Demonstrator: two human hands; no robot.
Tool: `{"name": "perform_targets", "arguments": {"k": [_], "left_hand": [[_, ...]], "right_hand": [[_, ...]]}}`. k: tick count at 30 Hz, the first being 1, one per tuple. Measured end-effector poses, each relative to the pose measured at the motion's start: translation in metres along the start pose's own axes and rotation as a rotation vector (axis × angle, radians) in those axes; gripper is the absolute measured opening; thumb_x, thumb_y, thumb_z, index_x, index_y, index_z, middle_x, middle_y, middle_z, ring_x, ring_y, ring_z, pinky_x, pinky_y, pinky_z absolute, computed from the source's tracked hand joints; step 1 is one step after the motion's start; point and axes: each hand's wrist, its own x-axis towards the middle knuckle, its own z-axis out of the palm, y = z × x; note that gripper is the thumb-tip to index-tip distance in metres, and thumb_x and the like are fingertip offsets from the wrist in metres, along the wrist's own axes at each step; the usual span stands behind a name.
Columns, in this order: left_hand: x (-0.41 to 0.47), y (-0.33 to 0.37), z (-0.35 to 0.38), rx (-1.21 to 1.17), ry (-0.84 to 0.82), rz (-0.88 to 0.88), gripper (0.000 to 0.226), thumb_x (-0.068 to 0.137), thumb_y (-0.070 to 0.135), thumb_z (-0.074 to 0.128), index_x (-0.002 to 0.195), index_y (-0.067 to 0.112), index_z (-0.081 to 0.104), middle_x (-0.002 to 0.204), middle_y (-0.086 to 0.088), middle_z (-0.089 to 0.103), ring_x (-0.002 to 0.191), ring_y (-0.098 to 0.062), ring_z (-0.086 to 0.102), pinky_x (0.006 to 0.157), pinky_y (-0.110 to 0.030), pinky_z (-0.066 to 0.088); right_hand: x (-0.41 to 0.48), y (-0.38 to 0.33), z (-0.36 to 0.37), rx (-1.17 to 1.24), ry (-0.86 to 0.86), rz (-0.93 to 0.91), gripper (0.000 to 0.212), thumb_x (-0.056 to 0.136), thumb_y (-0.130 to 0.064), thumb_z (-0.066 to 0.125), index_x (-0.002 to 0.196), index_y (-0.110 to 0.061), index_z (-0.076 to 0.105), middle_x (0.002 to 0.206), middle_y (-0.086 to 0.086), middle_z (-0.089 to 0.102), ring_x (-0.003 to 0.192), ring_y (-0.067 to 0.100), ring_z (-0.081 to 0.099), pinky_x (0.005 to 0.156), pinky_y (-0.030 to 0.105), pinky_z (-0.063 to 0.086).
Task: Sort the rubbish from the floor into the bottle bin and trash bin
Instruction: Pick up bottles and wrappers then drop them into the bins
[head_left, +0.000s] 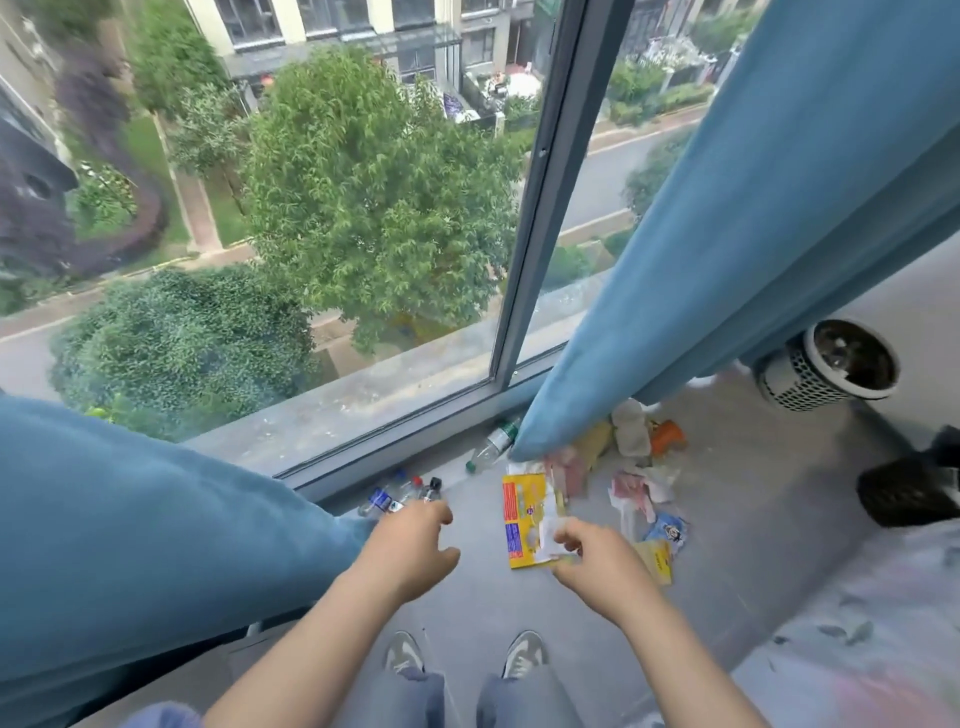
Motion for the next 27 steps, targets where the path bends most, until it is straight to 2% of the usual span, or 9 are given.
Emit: {"name": "perform_targets", "arguments": {"k": [6,13,18,23,27], "left_hand": [[0.073,-0.032,0.059,0.019,0.043,-0.054,0.037,0.083,0.030,0.052,0.118,0.020,0.056,0.119,0.000,0.061,0.109,-0.022,0.058,0.087,-0.030,0.045],[0.210,-0.081,0.172,0.081,0.018,-0.036,0.035,0.085,0.031,0.053,0.117,0.016,0.053,0.118,-0.005,0.057,0.108,-0.025,0.056,0.083,-0.031,0.043],[0.309,-0.107,0.253,0.153,-0.003,0.039,0.043,0.087,0.031,0.054,0.128,0.017,0.049,0.126,-0.005,0.056,0.115,-0.025,0.055,0.093,-0.033,0.046],[0.390,-0.127,0.314,0.255,0.039,0.138,0.043,0.090,0.029,0.052,0.130,0.016,0.048,0.128,-0.005,0.055,0.117,-0.025,0.054,0.094,-0.033,0.046],[0.432,-0.143,0.345,0.335,0.066,0.206,0.042,0.090,0.030,0.052,0.129,0.016,0.047,0.126,-0.006,0.054,0.115,-0.027,0.054,0.093,-0.035,0.046]], "right_hand": [[0.081,0.037,0.040,0.003,0.034,0.030,0.038,0.083,-0.024,0.060,0.121,-0.022,0.059,0.121,-0.002,0.062,0.112,0.017,0.056,0.089,0.030,0.047],[0.228,0.110,0.134,-0.044,0.047,0.055,0.041,0.083,-0.022,0.058,0.125,-0.021,0.056,0.128,0.000,0.060,0.116,0.020,0.056,0.093,0.031,0.046],[0.322,0.171,0.195,-0.166,0.039,0.024,0.044,0.082,-0.022,0.057,0.126,-0.023,0.055,0.130,-0.001,0.059,0.116,0.021,0.056,0.092,0.032,0.047],[0.406,0.225,0.229,-0.318,0.099,-0.055,0.043,0.087,-0.023,0.056,0.130,-0.019,0.053,0.131,0.000,0.057,0.118,0.020,0.054,0.088,0.029,0.045],[0.451,0.250,0.259,-0.469,0.121,-0.144,0.037,0.085,-0.025,0.057,0.122,-0.018,0.056,0.126,0.003,0.059,0.115,0.023,0.055,0.088,0.032,0.047]]}}
